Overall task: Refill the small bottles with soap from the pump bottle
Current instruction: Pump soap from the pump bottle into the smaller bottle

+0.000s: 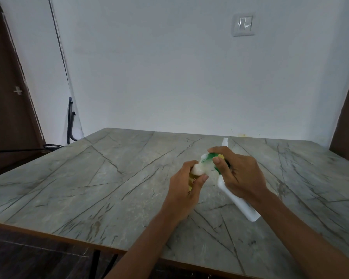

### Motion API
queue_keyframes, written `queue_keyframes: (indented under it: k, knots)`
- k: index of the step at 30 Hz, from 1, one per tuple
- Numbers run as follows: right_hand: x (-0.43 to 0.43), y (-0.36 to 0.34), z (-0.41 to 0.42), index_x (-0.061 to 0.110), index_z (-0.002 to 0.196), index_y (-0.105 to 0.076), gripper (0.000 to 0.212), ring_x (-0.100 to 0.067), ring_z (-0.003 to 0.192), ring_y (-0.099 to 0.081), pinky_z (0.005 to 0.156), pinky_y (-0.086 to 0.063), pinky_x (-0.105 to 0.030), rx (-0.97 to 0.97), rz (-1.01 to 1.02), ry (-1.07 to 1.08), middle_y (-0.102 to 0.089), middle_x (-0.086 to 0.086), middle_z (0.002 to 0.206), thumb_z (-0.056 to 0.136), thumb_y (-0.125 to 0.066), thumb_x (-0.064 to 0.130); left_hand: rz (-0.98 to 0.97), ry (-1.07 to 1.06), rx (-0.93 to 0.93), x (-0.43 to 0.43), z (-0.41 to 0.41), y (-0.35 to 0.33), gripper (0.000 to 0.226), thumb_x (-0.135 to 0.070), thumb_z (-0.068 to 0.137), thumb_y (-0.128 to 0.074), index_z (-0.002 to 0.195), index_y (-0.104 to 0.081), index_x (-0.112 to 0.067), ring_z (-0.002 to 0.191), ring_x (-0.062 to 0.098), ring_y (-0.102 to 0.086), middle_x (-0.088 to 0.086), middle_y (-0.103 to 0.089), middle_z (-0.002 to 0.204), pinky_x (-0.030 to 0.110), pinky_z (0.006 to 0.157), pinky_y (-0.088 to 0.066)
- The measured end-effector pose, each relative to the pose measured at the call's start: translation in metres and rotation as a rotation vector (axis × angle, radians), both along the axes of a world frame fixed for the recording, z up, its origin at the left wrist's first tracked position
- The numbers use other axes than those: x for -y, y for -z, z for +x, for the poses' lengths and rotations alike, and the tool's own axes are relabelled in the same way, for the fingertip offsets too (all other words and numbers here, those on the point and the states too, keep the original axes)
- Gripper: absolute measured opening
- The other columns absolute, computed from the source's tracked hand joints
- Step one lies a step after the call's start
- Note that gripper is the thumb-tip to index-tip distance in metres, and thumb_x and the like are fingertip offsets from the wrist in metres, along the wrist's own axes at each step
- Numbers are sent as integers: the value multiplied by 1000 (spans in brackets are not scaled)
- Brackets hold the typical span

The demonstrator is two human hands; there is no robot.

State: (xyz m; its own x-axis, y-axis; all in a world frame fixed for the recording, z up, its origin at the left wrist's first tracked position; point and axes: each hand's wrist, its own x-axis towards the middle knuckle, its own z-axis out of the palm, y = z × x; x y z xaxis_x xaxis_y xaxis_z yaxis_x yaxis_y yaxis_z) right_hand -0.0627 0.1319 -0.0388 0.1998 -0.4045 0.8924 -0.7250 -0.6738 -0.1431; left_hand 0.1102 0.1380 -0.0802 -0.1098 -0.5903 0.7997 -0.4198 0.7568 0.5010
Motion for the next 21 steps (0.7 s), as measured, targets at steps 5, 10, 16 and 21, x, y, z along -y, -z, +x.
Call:
queue_keyframes:
  k: [5, 10, 16, 21]
  knots:
    - [1, 1, -2, 27, 118, -63, 52, -5, 48, -52, 45, -41, -20, -15, 1, 1, -63, 6, 58, 102, -24, 58, -3, -8, -6, 0, -1, 0, 37, -45, 92, -50, 115, -52, -17, 71, 2, -57, -17, -55, 84, 8, 60, -45]
    - [4, -2, 2, 28, 110, -62, 51, -10, 42, -53, 43, -45, -27, 5, 23, -9, -61, 2, 52, 100, -25, 61, -14, -10, -8, 0, 0, -1, 38, -42, 92, -51, 115, -54, -13, 70, 0, -56, -18, -54, 82, 7, 60, -43]
    - [2, -6, 3, 21, 84, -63, 53, -8, 36, -43, 40, -31, -16, 43, -13, -6, -51, 9, 47, 100, -30, 59, -1, 3, 50, 0, -1, 0, 25, -35, 94, -57, 115, -47, -24, 76, 1, -56, -21, -53, 88, 8, 63, -44]
    - [0, -2, 2, 26, 103, -64, 49, -8, 42, -51, 43, -39, -21, 20, -3, 9, -59, 6, 53, 101, -27, 59, -6, -3, 36, -1, -1, 0, 32, -39, 94, -55, 117, -51, -17, 74, 5, -57, -18, -54, 86, 9, 61, -45]
